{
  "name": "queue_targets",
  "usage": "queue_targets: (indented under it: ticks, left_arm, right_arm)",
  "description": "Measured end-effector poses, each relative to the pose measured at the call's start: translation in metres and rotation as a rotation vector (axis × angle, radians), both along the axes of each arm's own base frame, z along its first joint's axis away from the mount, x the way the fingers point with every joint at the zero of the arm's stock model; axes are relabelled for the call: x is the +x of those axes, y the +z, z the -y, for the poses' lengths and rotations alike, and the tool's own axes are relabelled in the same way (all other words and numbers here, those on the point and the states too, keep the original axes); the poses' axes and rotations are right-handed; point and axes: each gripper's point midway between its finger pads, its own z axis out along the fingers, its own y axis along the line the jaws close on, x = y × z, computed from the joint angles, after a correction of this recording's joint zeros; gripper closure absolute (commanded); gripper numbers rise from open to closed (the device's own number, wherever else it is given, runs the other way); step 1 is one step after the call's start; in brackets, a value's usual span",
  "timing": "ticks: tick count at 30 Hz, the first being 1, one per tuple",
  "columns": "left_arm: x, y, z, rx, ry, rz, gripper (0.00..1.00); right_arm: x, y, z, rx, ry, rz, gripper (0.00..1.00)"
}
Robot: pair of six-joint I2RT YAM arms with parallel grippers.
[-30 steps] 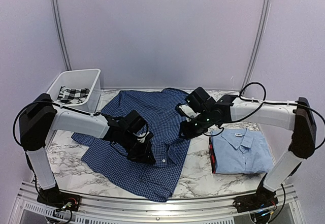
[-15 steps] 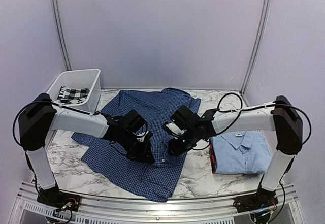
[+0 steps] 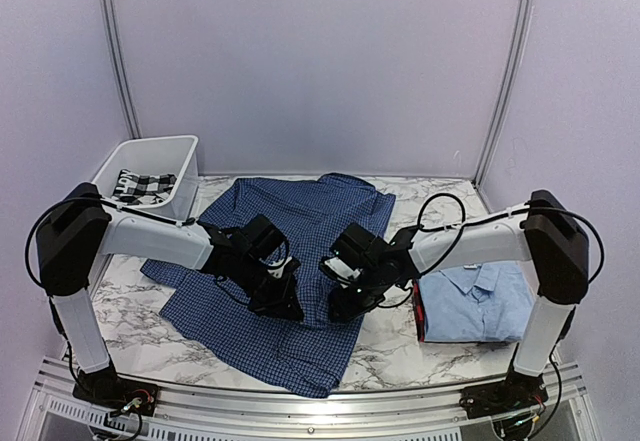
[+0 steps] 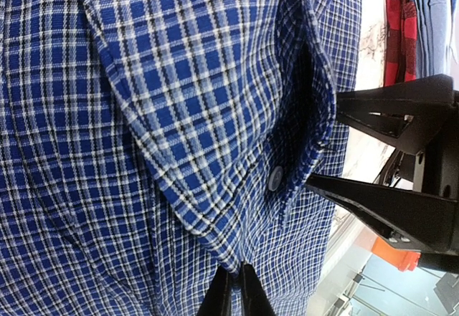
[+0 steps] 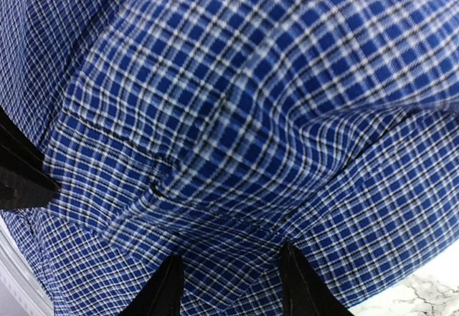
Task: Fold and stack the long sleeve shirts
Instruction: Place the sleeve on the 1/3-folded shirt.
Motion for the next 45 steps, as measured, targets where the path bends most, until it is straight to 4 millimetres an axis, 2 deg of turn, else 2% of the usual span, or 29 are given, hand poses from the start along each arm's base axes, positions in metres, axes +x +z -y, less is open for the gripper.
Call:
queue_targets:
  ticks: [15,27,37,45]
  left_arm:
    - [-0.001,-0.003,-0.004,0.012,-0.003,-0.005,0.94]
    - [-0.001,-0.003,-0.004,0.012,-0.008,-0.001,0.94]
    - [-0.001,-0.003,-0.004,0.011,-0.011,0.000,0.94]
    - [-0.007,-0.006,-0.007,0.008,-0.029,-0.017,0.95]
  right_arm:
    - [-0.007,-0.005,0.005,0.014,-0.029,-0.028,0.58]
    - [-0.010,-0.004,0.004,0.017,-0.041,-0.037,0.77]
    - [-0.010,0.001,-0.001,0.026,-0.036,-0.038,1.00]
    - [-0.009,0.009,-0.006,0.030,-0.031,-0.037,1.00]
